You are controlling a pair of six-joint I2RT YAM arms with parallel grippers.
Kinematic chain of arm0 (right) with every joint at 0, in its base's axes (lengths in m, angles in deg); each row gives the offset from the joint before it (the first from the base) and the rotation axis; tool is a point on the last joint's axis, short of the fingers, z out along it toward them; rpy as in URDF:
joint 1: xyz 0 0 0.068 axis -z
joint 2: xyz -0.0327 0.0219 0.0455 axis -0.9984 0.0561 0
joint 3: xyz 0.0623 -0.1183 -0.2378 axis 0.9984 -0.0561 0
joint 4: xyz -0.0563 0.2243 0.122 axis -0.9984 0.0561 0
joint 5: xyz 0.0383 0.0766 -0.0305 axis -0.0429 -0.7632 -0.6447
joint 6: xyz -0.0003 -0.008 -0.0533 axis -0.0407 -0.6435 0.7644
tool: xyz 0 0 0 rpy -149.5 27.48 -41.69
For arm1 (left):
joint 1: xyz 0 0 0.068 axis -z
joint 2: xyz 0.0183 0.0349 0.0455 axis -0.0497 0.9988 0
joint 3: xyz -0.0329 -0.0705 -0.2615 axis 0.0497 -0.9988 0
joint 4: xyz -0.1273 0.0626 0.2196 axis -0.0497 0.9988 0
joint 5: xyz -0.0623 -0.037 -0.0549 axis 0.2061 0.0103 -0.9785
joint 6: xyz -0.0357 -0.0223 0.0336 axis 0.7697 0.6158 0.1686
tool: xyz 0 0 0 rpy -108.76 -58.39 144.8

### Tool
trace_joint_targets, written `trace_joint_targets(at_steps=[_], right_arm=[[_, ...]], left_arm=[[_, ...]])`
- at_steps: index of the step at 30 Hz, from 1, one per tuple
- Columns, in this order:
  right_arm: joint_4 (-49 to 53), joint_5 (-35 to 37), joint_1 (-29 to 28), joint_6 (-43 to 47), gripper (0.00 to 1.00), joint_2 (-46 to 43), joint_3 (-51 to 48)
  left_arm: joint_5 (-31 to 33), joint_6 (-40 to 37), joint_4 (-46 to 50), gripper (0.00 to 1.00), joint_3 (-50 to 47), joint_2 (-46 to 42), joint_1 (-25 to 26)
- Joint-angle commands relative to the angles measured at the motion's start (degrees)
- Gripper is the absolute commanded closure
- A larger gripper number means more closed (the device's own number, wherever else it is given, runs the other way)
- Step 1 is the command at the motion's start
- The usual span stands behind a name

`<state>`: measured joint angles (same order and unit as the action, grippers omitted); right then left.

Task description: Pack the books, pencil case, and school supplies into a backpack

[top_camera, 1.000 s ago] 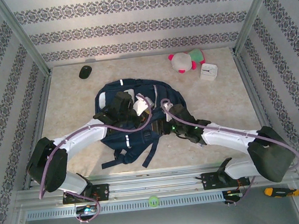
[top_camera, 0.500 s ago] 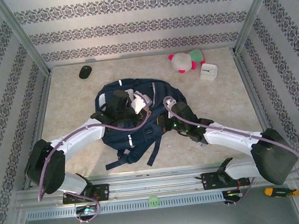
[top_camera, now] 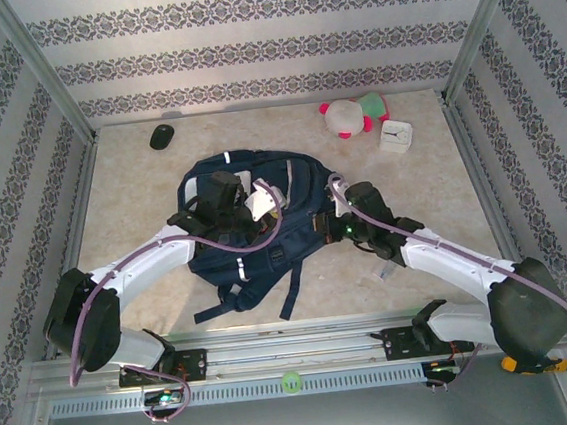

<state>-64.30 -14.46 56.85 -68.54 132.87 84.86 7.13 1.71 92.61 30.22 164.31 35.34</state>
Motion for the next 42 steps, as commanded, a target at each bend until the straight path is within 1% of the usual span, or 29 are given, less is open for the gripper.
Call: trace_joint_targets(at_steps=[1, 8, 13, 15, 17, 21, 23, 25, 26, 27, 28, 29, 30, 31, 32, 34, 36, 38, 40, 42], right_arm=[[5.9, 4.4, 4.4, 2.8, 1.0, -0.6, 1.1], [8.7, 3.1, 9.4, 5.7, 1.0, -1.4, 1.6], [9.1, 1.6, 11.8, 6.3, 1.0, -0.9, 1.8], [8.3, -0.7, 13.4, 7.6, 1.0, 0.8, 1.9], [8.0, -1.7, 13.7, 8.1, 1.0, 1.7, 2.0], [7.9, -5.2, 14.2, 9.1, 1.0, 2.9, 3.1], [7.9, -6.7, 14.1, 9.4, 1.0, 3.1, 3.5], [8.5, -8.2, 14.2, 9.6, 1.0, 3.4, 3.9], [9.0, -9.0, 14.1, 9.6, 1.0, 3.6, 4.2], [9.6, -9.9, 14.1, 9.6, 1.0, 3.6, 4.4], [10.5, -10.7, 14.2, 9.5, 0.98, 3.6, 4.7], [11.9, -11.5, 14.2, 9.3, 0.78, 3.5, 5.2], [13.7, -11.8, 14.2, 9.1, 0.61, 3.0, 5.7], [15.2, -11.7, 14.2, 8.8, 0.55, 2.3, 6.1], [16.8, -11.4, 14.3, 8.4, 0.52, 1.1, 6.4], [19.8, -10.2, 14.8, 7.2, 0.48, -1.3, 6.8], [23.6, -11.1, 15.9, 6.2, 0.46, -2.4, 7.7], [25.7, -13.2, 16.5, 5.5, 0.47, -1.6, 8.7], [25.0, -15.5, 16.2, 4.5, 0.48, 0.1, 8.8], [22.5, -15.7, 15.1, 3.1, 0.5, 2.5, 8.5]], left_arm=[[-0.9, -2.9, 5.8, 1.0, -0.4, -2.7, -1.9], [-1.2, -6.0, 8.9, 1.0, -0.5, -2.9, -1.8], [-1.2, -7.2, 10.1, 1.0, -0.5, -3.0, -1.9], [-3.4, -10.2, 13.0, 1.0, -0.2, -3.0, -1.9], [-4.8, -13.0, 15.3, 1.0, -0.3, -3.0, -1.8], [-4.5, -16.4, 18.9, 1.0, -0.3, -3.3, -1.8], [-4.0, -16.4, 19.7, 0.93, -0.4, -3.6, -1.8], [-3.9, -14.1, 19.1, 0.82, -0.8, -4.1, -1.9], [-3.4, -11.5, 18.1, 0.73, -1.2, -4.7, -1.8], [-2.3, -7.0, 16.3, 0.63, -1.9, -5.5, -1.9], [-0.6, -1.8, 13.8, 0.54, -2.7, -6.4, -1.9], [1.8, 6.4, 10.6, 0.47, -3.7, -7.8, -1.9], [4.1, 14.5, 7.8, 0.41, -4.6, -9.4, -1.9], [6.7, 20.3, 6.8, 0.38, -5.0, -10.8, -1.9], [10.0, 28.2, 6.6, 0.37, -5.5, -12.4, -1.8], [18.1, 40.1, 9.5, 0.36, -6.1, -15.7, -1.8], [26.0, 51.7, 14.8, 0.36, -7.1, -19.9, -1.8], [31.2, 60.9, 20.4, 0.37, -8.9, -23.6, -2.0], [33.8, 65.5, 24.1, 0.38, -11.0, -26.5, -2.0], [35.8, 69.6, 27.5, 0.39, -13.4, -28.6, -2.2]])
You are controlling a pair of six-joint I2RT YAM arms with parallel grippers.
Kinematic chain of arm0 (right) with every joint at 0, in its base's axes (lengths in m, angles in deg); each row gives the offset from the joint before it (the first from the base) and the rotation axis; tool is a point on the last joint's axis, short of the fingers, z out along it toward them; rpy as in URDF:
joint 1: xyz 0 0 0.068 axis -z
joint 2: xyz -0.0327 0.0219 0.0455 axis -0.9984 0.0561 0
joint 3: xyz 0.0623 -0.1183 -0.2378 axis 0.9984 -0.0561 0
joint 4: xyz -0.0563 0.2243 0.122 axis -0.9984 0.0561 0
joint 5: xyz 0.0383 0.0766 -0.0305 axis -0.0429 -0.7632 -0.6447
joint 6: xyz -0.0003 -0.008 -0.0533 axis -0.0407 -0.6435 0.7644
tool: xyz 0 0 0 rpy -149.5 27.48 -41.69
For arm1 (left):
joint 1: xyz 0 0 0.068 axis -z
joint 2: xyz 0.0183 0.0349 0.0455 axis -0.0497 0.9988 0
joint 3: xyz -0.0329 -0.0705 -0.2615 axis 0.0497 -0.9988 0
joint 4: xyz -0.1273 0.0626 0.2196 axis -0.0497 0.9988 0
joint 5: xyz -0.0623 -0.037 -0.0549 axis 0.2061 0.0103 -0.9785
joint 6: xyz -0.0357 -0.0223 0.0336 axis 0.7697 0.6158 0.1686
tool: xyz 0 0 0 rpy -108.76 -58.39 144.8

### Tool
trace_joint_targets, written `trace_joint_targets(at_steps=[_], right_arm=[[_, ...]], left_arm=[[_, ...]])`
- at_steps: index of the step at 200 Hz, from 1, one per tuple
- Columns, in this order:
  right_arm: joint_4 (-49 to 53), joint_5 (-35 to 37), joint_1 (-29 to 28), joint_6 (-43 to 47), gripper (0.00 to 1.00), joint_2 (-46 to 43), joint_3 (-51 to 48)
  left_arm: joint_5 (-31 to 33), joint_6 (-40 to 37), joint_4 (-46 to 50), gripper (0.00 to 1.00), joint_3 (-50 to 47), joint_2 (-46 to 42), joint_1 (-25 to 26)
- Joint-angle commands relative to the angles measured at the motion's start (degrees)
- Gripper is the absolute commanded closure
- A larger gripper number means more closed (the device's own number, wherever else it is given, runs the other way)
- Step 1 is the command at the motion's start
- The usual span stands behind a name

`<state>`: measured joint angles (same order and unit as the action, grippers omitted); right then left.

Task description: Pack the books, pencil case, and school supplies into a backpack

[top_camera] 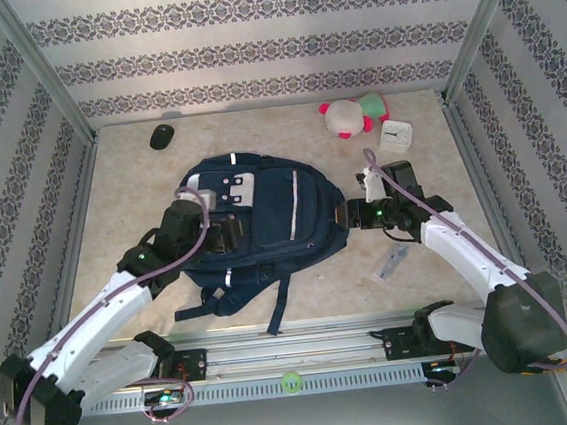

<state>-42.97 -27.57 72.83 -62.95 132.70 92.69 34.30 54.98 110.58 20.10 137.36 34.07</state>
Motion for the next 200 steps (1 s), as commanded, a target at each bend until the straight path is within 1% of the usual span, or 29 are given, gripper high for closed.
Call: trace_joint_targets(at_steps=[1, 26, 59, 72, 89, 101, 122, 136, 155, 175, 200], right_arm=[[0.3, -2.1, -1.4, -3.2, 0.51, 3.7, 0.6], [-2.1, -0.8, -3.8, -4.3, 0.53, 7.9, 1.0], [-6.2, 0.1, -8.1, -6.3, 0.56, 10.6, -1.5], [-9.3, 1.4, -10.6, -8.6, 0.58, 10.5, -3.7], [-14.0, 3.0, -14.7, -13.4, 0.58, 10.3, -6.7], [-16.9, 4.4, -18.0, -16.7, 0.59, 10.2, -8.2], [-20.2, 6.9, -24.2, -21.5, 0.59, 10.1, -9.4], [-21.2, 7.2, -27.6, -22.7, 0.58, 11.4, -8.3], [-18.8, 6.6, -32.2, -20.6, 0.58, 15.6, -3.0], [-17.1, 4.8, -36.2, -18.2, 0.58, 20.8, 3.8], [-16.6, 2.9, -39.5, -17.3, 0.57, 26.6, 10.4]], left_arm=[[8.8, 18.1, 10.3, 0.39, -4.4, -2.3, -1.0], [7.5, 22.3, 8.8, 0.39, -9.3, -3.6, -1.4], [8.0, 22.1, 2.3, 0.4, -13.7, -1.8, -2.9], [7.9, 21.5, 0.4, 0.4, -14.2, -0.3, -5.0], [6.8, 20.9, -3.2, 0.4, -14.5, 2.2, -9.0], [5.5, 19.1, -6.4, 0.39, -14.3, 4.9, -11.2], [4.1, 14.5, -10.6, 0.38, -11.5, 11.6, -14.4], [2.6, 11.2, -12.8, 0.36, -8.3, 17.3, -16.1], [0.2, 7.5, -15.6, 0.32, -3.2, 25.5, -17.9], [-2.2, 3.4, -16.2, 0.32, 3.3, 34.1, -18.7], [-3.0, 0.0, -14.8, 0.31, 10.5, 40.5, -18.9]])
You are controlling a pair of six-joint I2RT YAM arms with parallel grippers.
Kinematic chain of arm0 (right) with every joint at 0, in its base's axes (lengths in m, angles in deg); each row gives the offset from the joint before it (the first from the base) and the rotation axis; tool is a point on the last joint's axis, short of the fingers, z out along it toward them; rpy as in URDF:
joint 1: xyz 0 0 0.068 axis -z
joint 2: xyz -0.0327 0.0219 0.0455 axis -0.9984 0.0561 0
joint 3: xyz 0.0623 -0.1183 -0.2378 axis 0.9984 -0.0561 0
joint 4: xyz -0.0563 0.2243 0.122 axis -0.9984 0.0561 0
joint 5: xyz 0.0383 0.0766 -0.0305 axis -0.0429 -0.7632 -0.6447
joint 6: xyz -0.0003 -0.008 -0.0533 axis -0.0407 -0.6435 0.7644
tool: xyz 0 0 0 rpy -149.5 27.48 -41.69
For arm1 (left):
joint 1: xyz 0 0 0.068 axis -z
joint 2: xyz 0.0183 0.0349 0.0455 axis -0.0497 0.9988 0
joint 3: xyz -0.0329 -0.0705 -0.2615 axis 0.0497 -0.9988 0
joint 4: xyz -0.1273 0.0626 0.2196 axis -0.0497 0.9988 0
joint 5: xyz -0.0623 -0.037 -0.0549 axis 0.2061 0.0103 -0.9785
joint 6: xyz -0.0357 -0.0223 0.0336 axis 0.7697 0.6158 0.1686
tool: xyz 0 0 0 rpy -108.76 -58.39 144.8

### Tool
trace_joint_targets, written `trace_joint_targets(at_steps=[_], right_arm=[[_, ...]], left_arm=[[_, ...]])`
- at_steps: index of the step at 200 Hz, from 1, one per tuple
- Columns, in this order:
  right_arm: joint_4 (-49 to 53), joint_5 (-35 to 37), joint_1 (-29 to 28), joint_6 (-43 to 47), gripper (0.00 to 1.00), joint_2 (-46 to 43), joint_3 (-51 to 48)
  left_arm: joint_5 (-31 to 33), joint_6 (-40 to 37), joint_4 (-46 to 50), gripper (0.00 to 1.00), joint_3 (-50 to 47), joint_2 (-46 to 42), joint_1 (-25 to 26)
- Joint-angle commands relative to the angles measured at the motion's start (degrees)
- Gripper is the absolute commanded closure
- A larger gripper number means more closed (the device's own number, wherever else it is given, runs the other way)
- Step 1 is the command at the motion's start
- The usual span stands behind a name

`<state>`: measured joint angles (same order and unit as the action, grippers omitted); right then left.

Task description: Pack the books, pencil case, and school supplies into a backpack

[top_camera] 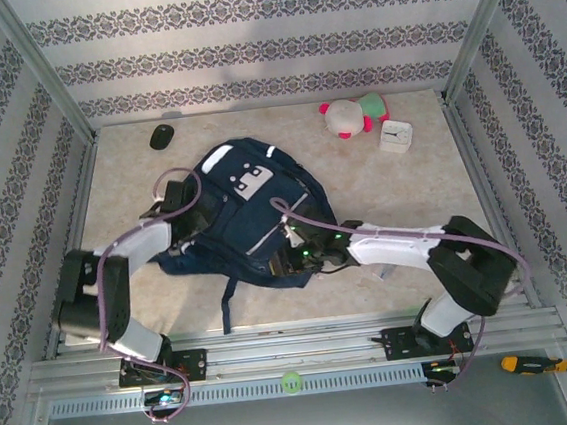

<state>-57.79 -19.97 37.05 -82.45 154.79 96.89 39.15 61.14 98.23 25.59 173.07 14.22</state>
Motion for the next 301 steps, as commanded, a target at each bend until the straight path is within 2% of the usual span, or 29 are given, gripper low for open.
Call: trace_joint_targets(at_steps=[1, 22, 39, 65, 80, 98, 115, 144, 155, 169, 190, 219, 240, 257, 268, 278, 284, 301], right_arm=[[-1.8, -4.7, -3.8, 2.3, 0.57, 4.6, 6.3], [0.6, -5.7, -4.4, 4.1, 0.57, 6.4, 10.1], [1.6, -5.3, -4.2, 5.1, 0.56, 4.1, 9.7], [3.1, -7.4, -3.1, 6.8, 0.55, -4.3, 7.2], [3.5, -8.4, -1.6, 7.6, 0.55, -10.7, 4.6], [3.9, -10.8, 2.2, 8.1, 0.54, -17.7, 1.5], [4.2, -13.2, 7.6, 8.7, 0.54, -23.0, -1.4], [4.1, -14.4, 16.8, 10.1, 0.53, -28.3, -4.7], [4.0, -14.9, 19.2, 10.6, 0.54, -28.9, -5.2], [3.9, -14.7, 21.0, 11.3, 0.54, -28.9, -5.4], [3.4, -14.9, 21.7, 11.5, 0.53, -28.1, -5.8], [1.8, -15.3, 21.6, 10.5, 0.54, -27.7, -7.2], [1.8, -14.7, 21.3, 10.5, 0.53, -28.4, -8.4], [1.9, -14.3, 21.2, 10.4, 0.53, -29.1, -9.5], [2.0, -14.2, 21.2, 10.5, 0.53, -29.6, -10.2], [1.9, -14.0, 21.1, 10.3, 0.53, -30.1, -10.8], [1.8, -13.9, 21.1, 10.2, 0.53, -30.3, -11.1], [2.0, -13.5, 20.8, 10.2, 0.53, -31.0, -11.9]], left_arm=[[-7.8, -6.2, -2.5, 0.31, 5.3, 4.9, 0.9], [-7.2, -8.8, -1.3, 0.28, 8.2, 5.2, 0.8], [-6.4, -11.8, 0.6, 0.24, 8.7, 2.4, 0.9], [-5.1, -18.0, 4.9, 0.15, 6.9, -6.0, 1.0], [-5.3, -21.4, 6.7, 0.13, 4.8, -12.5, 1.1], [-10.3, -28.6, 5.4, 0.13, 0.4, -20.5, 1.6], [-17.4, -37.8, 3.2, 0.15, -4.3, -28.5, 2.6], [-28.5, -54.6, 4.8, 0.16, -8.9, -36.2, 7.3], [-29.2, -61.3, 7.6, 0.16, -9.0, -36.4, 10.9], [-25.9, -68.7, 10.1, 0.13, -8.8, -34.9, 16.5], [-20.2, -72.8, 8.4, 0.11, -8.3, -30.2, 22.0], [-16.3, -73.6, 0.7, 0.1, -8.2, -24.0, 23.5], [-15.0, -74.4, -1.5, 0.09, -7.4, -19.9, 24.0], [-11.0, -74.5, -4.0, 0.09, -7.4, -17.3, 24.1], [-9.1, -74.5, -6.1, 0.1, -7.9, -16.2, 24.2], [-8.5, -74.2, -7.4, 0.16, -8.1, -15.9, 24.1], [-8.5, -74.0, -7.9, 0.24, -8.1, -15.9, 24.1], [-9.6, -72.2, -9.0, 0.55, -8.2, -17.4, 24.2]])
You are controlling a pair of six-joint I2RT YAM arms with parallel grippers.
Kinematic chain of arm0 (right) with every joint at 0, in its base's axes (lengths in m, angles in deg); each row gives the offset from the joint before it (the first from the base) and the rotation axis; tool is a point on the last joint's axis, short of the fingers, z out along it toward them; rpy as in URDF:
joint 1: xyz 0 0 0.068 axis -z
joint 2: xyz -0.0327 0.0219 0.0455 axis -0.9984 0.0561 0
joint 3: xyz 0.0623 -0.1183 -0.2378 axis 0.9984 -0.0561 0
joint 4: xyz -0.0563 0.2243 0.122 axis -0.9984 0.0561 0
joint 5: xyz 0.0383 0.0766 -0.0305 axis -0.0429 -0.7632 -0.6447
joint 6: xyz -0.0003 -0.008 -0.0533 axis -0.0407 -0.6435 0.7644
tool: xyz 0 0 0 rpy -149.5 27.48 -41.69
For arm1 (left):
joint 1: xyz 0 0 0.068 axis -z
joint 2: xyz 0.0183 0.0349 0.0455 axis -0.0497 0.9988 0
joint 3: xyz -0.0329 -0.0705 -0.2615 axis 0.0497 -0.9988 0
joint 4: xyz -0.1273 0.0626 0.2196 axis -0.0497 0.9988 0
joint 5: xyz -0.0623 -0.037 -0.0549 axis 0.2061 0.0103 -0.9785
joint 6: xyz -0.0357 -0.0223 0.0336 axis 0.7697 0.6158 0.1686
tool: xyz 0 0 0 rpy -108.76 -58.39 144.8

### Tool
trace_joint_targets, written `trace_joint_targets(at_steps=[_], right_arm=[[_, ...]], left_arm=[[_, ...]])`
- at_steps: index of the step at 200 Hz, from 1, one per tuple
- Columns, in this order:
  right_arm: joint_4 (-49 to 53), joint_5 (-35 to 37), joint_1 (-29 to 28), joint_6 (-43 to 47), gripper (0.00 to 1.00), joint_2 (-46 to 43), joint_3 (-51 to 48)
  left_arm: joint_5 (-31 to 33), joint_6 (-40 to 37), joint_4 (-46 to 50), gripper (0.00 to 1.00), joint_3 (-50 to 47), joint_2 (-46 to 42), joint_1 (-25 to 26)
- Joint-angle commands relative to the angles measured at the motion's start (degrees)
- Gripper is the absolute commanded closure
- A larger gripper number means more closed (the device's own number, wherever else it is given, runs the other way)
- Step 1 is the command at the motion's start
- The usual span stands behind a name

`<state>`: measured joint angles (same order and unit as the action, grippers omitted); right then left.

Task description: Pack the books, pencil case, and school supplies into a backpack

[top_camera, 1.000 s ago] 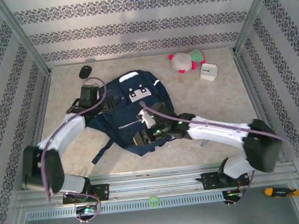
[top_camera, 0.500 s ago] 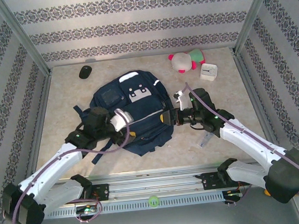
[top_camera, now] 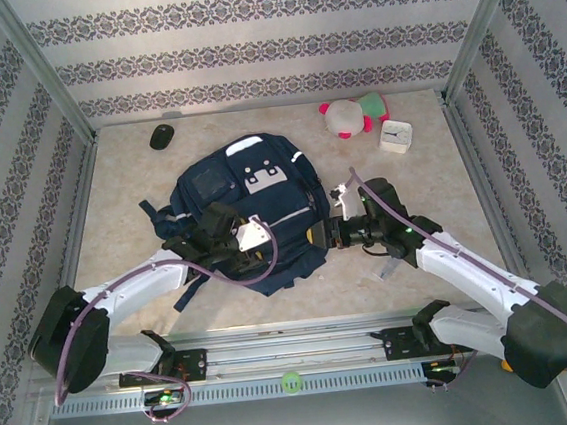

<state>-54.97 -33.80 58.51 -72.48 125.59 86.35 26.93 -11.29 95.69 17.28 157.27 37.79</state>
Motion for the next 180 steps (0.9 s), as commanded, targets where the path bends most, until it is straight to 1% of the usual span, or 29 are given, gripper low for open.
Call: trace_joint_targets(at_steps=[1, 9, 18, 23, 29, 36, 57, 86, 132, 153, 180], right_arm=[[-0.7, 0.3, -0.7, 0.3, 0.54, -1.8, -1.4], [-0.7, 0.5, -0.9, 0.3, 0.53, -2.1, -1.7], [-0.6, 0.8, -1.1, 0.4, 0.54, -2.4, -1.9], [-0.6, 0.9, -1.4, 0.5, 0.53, -2.5, -2.0], [-0.3, 1.1, -1.7, 0.6, 0.53, -2.7, -2.1], [-0.2, 1.6, -2.3, 0.9, 0.53, -2.8, -2.1], [0.4, 2.6, -4.5, 1.7, 0.53, -2.9, -1.9], [-1.3, 4.5, -8.3, 1.2, 0.53, -1.0, -1.6], [-4.9, 7.1, -13.7, 0.9, 0.52, 5.6, 1.1], [-8.2, 7.9, -15.5, 0.5, 0.52, 8.9, 2.0], [-12.0, 11.5, -17.1, 0.0, 0.52, 12.1, 3.2]], left_arm=[[2.6, 0.4, -6.5, 0.56, 0.1, -1.7, 0.6], [1.8, 1.5, -6.6, 0.66, 0.2, -3.0, 0.6], [1.1, 3.6, -6.6, 0.83, 0.5, -4.6, 0.6], [0.8, 5.3, -6.5, 0.9, 0.7, -5.6, 0.6], [0.6, 7.4, -6.5, 0.96, 1.0, -6.8, 0.6], [0.1, 9.2, -6.2, 1.0, 1.2, -8.2, 0.6], [-1.4, 13.3, -4.4, 1.0, 2.4, -11.5, 0.3], [-3.0, 16.2, -3.1, 1.0, 3.7, -13.2, -0.5], [-5.1, 18.5, -3.3, 1.0, 5.0, -11.8, -1.9], [-6.3, 19.6, -4.2, 1.0, 5.4, -11.1, -2.3], [-7.4, 20.1, -4.8, 1.0, 5.9, -10.4, -2.4]])
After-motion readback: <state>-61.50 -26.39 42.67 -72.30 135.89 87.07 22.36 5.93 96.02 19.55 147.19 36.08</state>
